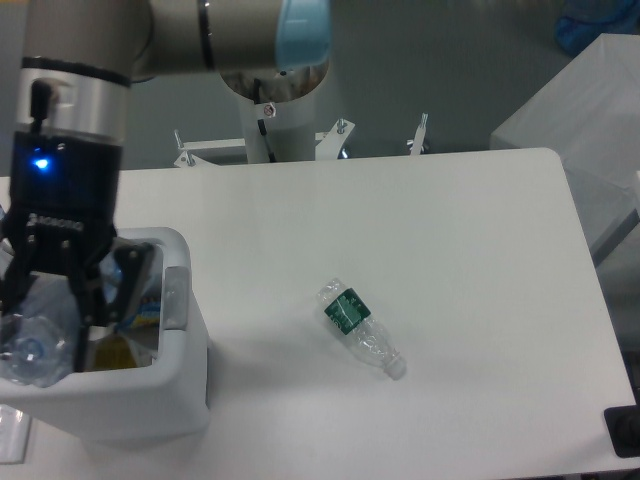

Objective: Place the trash in the trash can
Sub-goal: 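Lift the blue-labelled bottle and carry it over the white bin, then lower the bottle into the bin and open the gripper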

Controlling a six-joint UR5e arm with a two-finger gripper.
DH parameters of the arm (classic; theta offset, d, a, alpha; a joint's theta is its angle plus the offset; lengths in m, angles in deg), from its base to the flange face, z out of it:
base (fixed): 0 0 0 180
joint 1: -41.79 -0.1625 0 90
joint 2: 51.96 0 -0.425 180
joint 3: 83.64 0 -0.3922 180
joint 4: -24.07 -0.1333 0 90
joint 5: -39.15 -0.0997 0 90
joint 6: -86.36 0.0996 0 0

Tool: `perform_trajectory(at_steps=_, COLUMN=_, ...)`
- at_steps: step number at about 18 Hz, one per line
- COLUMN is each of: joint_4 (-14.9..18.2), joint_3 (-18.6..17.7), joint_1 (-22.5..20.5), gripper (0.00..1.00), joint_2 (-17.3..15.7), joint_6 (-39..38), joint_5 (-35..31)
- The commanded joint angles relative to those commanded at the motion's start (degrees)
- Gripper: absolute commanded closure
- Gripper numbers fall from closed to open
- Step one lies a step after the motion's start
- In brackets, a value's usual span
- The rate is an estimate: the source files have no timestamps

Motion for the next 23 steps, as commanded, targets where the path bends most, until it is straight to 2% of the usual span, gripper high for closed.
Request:
perform_trajectory(at_steps=2, joint_4=0.0, joint_3=-2.2, joint_1=0.7, gripper=0.36, joint_2=-1.2, joint_6=0.4, joint_5=0.0)
perform_trajectory(at_steps=5, joint_4=0.1, joint_3=-4.3, joint_1=0.7, gripper=0.31, joint_2=-2.8, joint_6=0.4, joint_5=-0.1)
perform_trajectory(at_steps=11, joint_4=0.0, joint_3=-4.8, joint_1=0.7, gripper=0.31, joint_2=-1.8, joint_6=0.4, joint_5=-0.3)
perform_trajectory(at_steps=14, joint_4=0.1, joint_3=-5.5, joint_1=0.7, gripper=0.35, joint_2=-1.8, joint_6=0.5, joint_5=-0.2)
perform_trajectory(at_steps=23, joint_4=0.1, joint_3=-16.3, joint_1=0.6, gripper=0.35, joint_2=-6.9, joint_6=3.6, joint_5=-0.2)
